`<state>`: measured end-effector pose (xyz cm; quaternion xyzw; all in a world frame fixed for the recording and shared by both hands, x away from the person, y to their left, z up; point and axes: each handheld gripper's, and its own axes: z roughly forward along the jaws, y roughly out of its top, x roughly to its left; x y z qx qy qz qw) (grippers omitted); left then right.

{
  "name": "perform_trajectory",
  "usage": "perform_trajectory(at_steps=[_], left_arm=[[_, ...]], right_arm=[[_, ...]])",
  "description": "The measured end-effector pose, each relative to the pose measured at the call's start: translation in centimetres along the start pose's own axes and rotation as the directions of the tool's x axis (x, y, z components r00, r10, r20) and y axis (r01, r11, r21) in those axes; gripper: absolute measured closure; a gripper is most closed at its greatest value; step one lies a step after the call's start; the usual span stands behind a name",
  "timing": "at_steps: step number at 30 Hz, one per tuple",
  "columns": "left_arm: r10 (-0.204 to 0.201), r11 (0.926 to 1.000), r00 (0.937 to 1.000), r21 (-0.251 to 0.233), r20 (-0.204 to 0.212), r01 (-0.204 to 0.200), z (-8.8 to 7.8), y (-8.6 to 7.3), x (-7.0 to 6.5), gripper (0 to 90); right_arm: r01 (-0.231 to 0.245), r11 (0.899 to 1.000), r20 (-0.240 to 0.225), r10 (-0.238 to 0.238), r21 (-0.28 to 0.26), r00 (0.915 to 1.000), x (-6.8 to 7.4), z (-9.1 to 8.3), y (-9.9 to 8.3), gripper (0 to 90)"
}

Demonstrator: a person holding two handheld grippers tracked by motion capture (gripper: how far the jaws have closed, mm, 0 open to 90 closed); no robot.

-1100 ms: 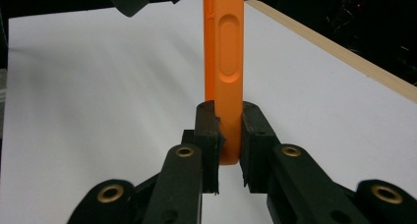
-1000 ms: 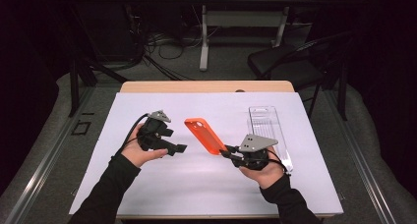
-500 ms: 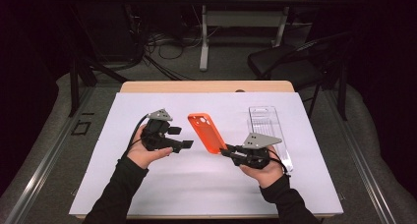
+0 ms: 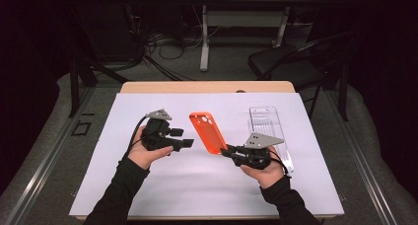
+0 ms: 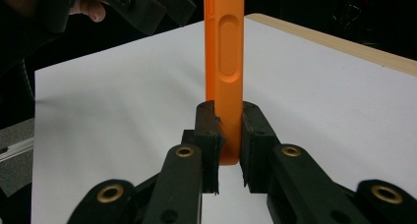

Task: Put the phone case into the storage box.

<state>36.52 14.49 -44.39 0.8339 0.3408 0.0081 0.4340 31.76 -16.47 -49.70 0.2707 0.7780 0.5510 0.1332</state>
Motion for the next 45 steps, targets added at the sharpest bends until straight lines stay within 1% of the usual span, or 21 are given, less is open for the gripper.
perform_trajectory(at_steps=[2, 3, 5, 8, 10, 11, 14, 16, 17, 18, 22, 23, 25, 28, 31, 35, 39, 41, 43, 45], left_arm=[[-0.010, 0.9999, 0.9999, -0.003, 0.003, 0.010, -0.1, 0.0, 0.0, 40.3], [-0.008, 1.0000, 1.0000, -0.003, 0.003, 0.008, -0.2, 0.1, 0.1, 40.8], [-0.017, 0.9998, 0.9998, -0.005, -0.005, 0.017, -0.3, 0.2, 0.1, 41.6], [-0.017, 0.9997, 0.9998, -0.019, -0.008, 0.017, -0.5, 0.4, 0.1, 43.0], [-0.022, 0.9993, 0.9998, -0.030, 0.003, 0.022, -0.6, 0.6, 0.2, 46.6], [-0.024, 0.9991, 0.9997, -0.034, 0.007, 0.024, -0.6, 0.7, 0.2, 46.6], [-0.014, 0.9989, 0.9998, -0.044, 0.013, 0.014, -0.7, 1.1, 0.0, 46.6], [-0.008, 0.9986, 1.0000, -0.053, 0.005, 0.008, -0.7, 1.3, -0.1, 46.6], [-0.005, 0.9985, 1.0000, -0.054, 0.008, 0.006, -0.8, 1.5, -0.1, 46.6], [-0.009, 0.9985, 0.9999, -0.054, 0.011, 0.010, -0.8, 1.6, -0.1, 46.8], [-0.002, 0.9986, 0.9999, -0.052, 0.011, 0.003, -0.9, 2.2, -0.2, 49.1], [0.004, 0.9985, 0.9999, -0.054, 0.014, -0.003, -0.9, 2.3, -0.1, 49.4], [0.004, 0.9981, 0.9998, -0.062, 0.021, -0.003, -1.0, 2.6, -0.1, 51.4], [0.004, 0.9981, 0.9993, -0.062, 0.037, -0.002, -1.0, 2.8, -0.1, 54.2], [0.008, 0.9985, 0.9991, -0.055, 0.041, -0.005, -0.9, 3.0, 0.0, 56.2], [0.002, 0.9987, 0.9992, -0.051, 0.040, 0.000, -0.7, 3.2, 0.1, 59.1], [-0.010, 0.9985, 0.9979, -0.053, 0.064, 0.013, -0.6, 3.4, 0.2, 61.8], [-0.012, 0.9988, 0.9981, -0.047, 0.060, 0.015, -0.5, 3.5, 0.3, 62.7], [-0.015, 0.9989, 0.9973, -0.043, 0.072, 0.019, -0.4, 3.5, 0.4, 63.3], [-0.014, 0.9992, 0.9973, -0.037, 0.071, 0.017, -0.3, 3.5, 0.3, 65.0]], right_arm=[[-0.006, 1.000, -0.003, 0.006, -0.001, 1.0000, 0.0, 0.0, 0.0, 80.4], [-0.006, 1.000, -0.005, 0.006, -0.001, 1.0000, 0.0, 0.0, 0.0, 80.4], [-0.010, 1.000, -0.006, 0.010, -0.002, 0.9999, 0.0, 0.0, -0.1, 80.4], [-0.010, 1.000, -0.005, 0.010, -0.003, 0.9999, 0.0, 0.1, -0.1, 80.4], [-0.009, 1.000, -0.006, 0.009, -0.005, 0.9999, 0.0, 0.1, -0.1, 80.4], [-0.009, 1.000, -0.006, 0.009, -0.004, 0.9999, 0.0, 0.1, -0.1, 80.4], [-0.014, 1.000, -0.007, 0.014, -0.005, 0.9999, 0.0, 0.1, -0.2, 80.4], [-0.013, 1.000, -0.008, 0.013, -0.004, 0.9999, 0.0, 0.2, -0.2, 80.4], [-0.012, 1.000, -0.006, 0.012, -0.003, 0.9999, 0.0, 0.2, -0.2, 80.4], [-0.013, 1.000, -0.007, 0.013, -0.003, 0.9999, 0.0, 0.2, -0.2, 80.4], [-0.010, 1.000, -0.009, 0.010, -0.006, 0.9999, 0.1, 0.2, -0.2, 80.4], [-0.011, 1.000, -0.009, 0.010, -0.005, 0.9999, 0.1, 0.2, -0.2, 80.4], [-0.011, 1.000, -0.011, 0.011, -0.004, 0.9999, 0.1, 0.2, -0.3, 80.4], [-0.010, 1.000, -0.012, 0.010, -0.003, 0.9999, 0.1, 0.3, -0.3, 80.4], [-0.010, 1.000, -0.012, 0.010, -0.005, 0.9999, 0.1, 0.3, -0.3, 80.4], [-0.011, 1.000, -0.013, 0.011, -0.007, 0.9999, 0.2, 0.3, -0.2, 80.4], [-0.011, 1.000, -0.017, 0.011, -0.008, 0.9998, 0.2, 0.3, -0.3, 80.4], [-0.013, 1.000, -0.020, 0.012, -0.008, 0.9997, 0.2, 0.3, -0.2, 80.4], [-0.012, 1.000, -0.021, 0.012, -0.010, 0.9997, 0.2, 0.3, -0.2, 80.4], [-0.011, 1.000, -0.022, 0.011, -0.010, 0.9997, 0.3, 0.3, -0.2, 80.4]])
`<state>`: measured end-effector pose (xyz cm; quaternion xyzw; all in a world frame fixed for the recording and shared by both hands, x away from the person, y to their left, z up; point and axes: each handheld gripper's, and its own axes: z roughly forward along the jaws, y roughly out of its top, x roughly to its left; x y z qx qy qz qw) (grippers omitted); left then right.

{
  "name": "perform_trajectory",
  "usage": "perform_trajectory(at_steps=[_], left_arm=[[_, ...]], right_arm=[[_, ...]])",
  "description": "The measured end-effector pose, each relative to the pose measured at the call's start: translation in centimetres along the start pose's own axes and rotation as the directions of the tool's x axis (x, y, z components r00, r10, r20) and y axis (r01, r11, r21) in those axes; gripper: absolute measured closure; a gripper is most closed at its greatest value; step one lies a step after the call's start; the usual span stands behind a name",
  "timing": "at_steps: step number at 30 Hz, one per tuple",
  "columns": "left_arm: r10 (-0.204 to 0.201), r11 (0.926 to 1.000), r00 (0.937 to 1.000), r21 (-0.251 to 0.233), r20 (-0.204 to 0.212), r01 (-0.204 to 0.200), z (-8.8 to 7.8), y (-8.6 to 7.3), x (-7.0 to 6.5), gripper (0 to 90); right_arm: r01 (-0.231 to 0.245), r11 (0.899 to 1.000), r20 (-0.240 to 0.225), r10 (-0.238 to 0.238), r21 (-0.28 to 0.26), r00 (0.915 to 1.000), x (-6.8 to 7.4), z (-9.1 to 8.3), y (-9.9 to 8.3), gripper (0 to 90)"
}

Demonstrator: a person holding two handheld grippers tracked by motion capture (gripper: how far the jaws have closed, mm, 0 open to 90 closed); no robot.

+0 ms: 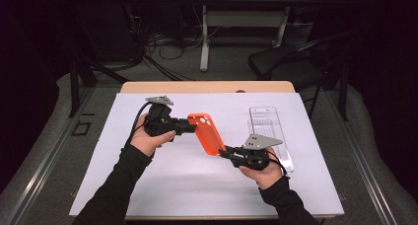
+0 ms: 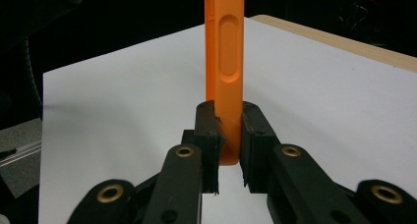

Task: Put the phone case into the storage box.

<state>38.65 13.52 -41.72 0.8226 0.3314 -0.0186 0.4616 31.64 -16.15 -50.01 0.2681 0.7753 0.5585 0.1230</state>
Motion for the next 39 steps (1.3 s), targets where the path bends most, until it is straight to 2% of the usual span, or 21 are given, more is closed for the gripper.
perform_trajectory(at_steps=[8, 17, 28, 39], left_arm=[[-0.021, 0.9998, 0.9998, 0.000, 0.003, 0.021, 0.30, 0.09, 0.16, 69.8], [-0.027, 0.9996, 0.9996, 0.009, 0.001, 0.027, 0.41, 0.11, 0.24, 76.7], [-0.034, 0.9994, 0.9994, 0.004, 0.000, 0.034, 0.53, 0.15, 0.31, 80.2], [-0.040, 0.9991, 0.9989, 0.010, 0.024, 0.040, 0.53, 0.20, 0.59, 82.8]], right_arm=[[0.006, 1.000, -0.002, -0.006, 0.003, 1.0000, 0.01, 0.11, -0.04, 80.4], [0.006, 1.000, -0.001, -0.006, 0.007, 1.0000, -0.04, 0.15, -0.11, 80.4], [0.003, 1.000, 0.000, -0.003, 0.008, 1.0000, -0.11, 0.19, -0.16, 80.3], [0.004, 1.000, 0.008, -0.004, 0.011, 1.0000, -0.30, 0.18, -0.23, 80.3]])
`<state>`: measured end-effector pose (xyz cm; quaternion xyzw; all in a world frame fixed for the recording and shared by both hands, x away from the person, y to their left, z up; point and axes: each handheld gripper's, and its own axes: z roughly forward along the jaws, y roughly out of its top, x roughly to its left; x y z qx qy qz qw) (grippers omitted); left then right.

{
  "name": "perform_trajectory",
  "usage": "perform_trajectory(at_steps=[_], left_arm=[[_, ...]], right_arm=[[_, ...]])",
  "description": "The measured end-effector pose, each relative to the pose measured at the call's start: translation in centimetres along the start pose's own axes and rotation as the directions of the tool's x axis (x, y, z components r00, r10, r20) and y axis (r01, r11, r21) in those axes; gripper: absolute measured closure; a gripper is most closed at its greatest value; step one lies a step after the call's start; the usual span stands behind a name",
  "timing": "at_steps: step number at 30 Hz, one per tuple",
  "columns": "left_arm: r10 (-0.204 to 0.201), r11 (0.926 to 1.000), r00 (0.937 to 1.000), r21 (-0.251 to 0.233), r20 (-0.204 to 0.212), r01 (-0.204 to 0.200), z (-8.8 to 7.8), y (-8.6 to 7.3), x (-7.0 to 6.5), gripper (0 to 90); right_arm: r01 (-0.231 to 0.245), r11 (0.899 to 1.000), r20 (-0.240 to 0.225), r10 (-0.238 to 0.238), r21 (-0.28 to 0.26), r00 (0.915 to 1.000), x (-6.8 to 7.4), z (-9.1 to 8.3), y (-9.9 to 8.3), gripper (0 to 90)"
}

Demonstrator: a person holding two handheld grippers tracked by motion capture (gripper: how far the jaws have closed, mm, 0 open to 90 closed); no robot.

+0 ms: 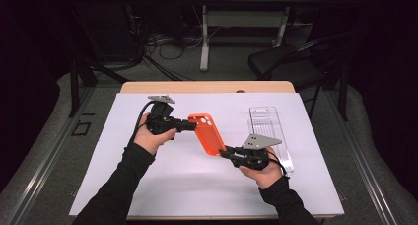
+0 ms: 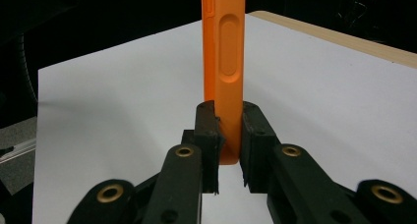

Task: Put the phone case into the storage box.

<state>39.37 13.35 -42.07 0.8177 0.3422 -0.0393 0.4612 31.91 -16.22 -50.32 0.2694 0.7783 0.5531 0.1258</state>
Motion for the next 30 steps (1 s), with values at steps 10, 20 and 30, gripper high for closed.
perform_trajectory(at_steps=[10, 20, 30], left_arm=[[0.000, 1.0000, 0.9999, -0.005, 0.011, 0.000, 0.04, 0.04, 0.12, 84.7], [0.021, 0.9998, 0.9994, 0.000, 0.027, -0.021, 0.12, 0.12, 0.39, 85.1], [0.011, 0.9999, 0.9991, 0.004, 0.041, -0.011, 0.14, 0.14, 0.59, 85.5]], right_arm=[[-0.011, 1.000, 0.002, 0.011, 0.002, 0.9999, -0.14, 0.03, -0.06, 80.2], [-0.016, 1.000, 0.000, 0.016, 0.004, 0.9999, -0.19, 0.06, -0.11, 80.1], [-0.020, 1.000, 0.000, 0.020, 0.007, 0.9998, -0.23, 0.10, -0.19, 80.0]])
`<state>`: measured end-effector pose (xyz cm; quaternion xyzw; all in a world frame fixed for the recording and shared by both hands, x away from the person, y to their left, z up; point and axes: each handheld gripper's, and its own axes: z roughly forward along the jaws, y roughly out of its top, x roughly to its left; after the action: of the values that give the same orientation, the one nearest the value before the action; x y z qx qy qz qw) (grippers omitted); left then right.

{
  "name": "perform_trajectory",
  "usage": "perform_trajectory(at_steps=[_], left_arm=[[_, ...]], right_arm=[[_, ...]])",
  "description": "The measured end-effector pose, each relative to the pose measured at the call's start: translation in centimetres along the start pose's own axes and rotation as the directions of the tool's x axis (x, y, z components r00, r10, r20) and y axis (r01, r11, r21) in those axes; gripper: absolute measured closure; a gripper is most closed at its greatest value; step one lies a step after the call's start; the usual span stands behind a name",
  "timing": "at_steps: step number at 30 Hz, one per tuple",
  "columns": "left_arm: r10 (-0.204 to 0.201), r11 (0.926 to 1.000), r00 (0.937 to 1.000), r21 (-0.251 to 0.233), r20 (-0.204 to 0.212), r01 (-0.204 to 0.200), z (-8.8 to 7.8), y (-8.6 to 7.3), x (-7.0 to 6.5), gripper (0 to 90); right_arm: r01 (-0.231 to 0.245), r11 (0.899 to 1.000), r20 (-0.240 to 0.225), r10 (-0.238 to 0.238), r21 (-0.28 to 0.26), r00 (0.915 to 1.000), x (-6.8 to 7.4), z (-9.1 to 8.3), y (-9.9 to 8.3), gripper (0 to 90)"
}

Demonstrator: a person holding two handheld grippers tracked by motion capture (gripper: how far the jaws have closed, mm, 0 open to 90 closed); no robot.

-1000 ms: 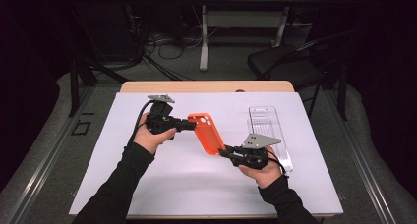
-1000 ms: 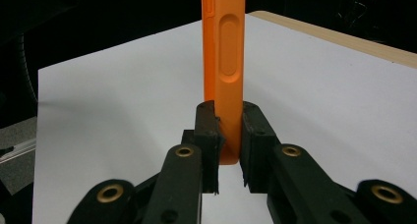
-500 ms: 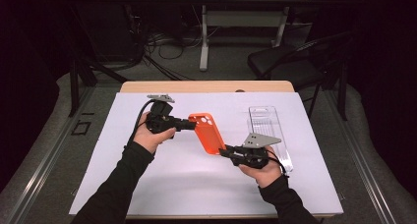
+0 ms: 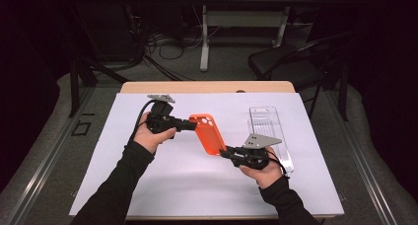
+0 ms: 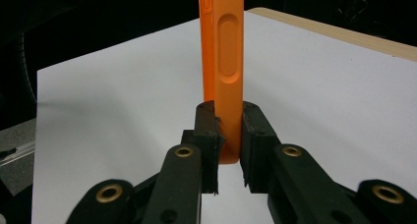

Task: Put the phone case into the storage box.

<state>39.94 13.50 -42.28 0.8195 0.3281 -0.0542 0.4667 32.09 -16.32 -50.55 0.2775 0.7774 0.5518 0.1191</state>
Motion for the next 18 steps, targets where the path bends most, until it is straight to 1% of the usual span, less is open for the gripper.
perform_trajectory(at_steps=[6, 11, 18], left_arm=[[-0.007, 1.0000, 1.0000, 0.000, 0.006, 0.007, 0.04, -0.04, 0.11, 85.7], [-0.029, 0.9996, 0.9993, -0.001, 0.022, 0.029, 0.08, -0.22, 0.46, 85.8], [-0.044, 0.9990, 0.9987, 0.000, 0.027, 0.044, 0.05, -0.24, 0.49, 86.0]], right_arm=[[-0.006, 1.000, 0.000, 0.006, -0.001, 1.0000, -0.04, 0.02, -0.03, 79.9], [-0.007, 1.000, 0.000, 0.007, 0.000, 1.0000, -0.04, 0.02, -0.04, 79.7], [-0.011, 1.000, -0.003, 0.011, 0.006, 0.9999, 0.01, 0.08, -0.04, 79.5]])
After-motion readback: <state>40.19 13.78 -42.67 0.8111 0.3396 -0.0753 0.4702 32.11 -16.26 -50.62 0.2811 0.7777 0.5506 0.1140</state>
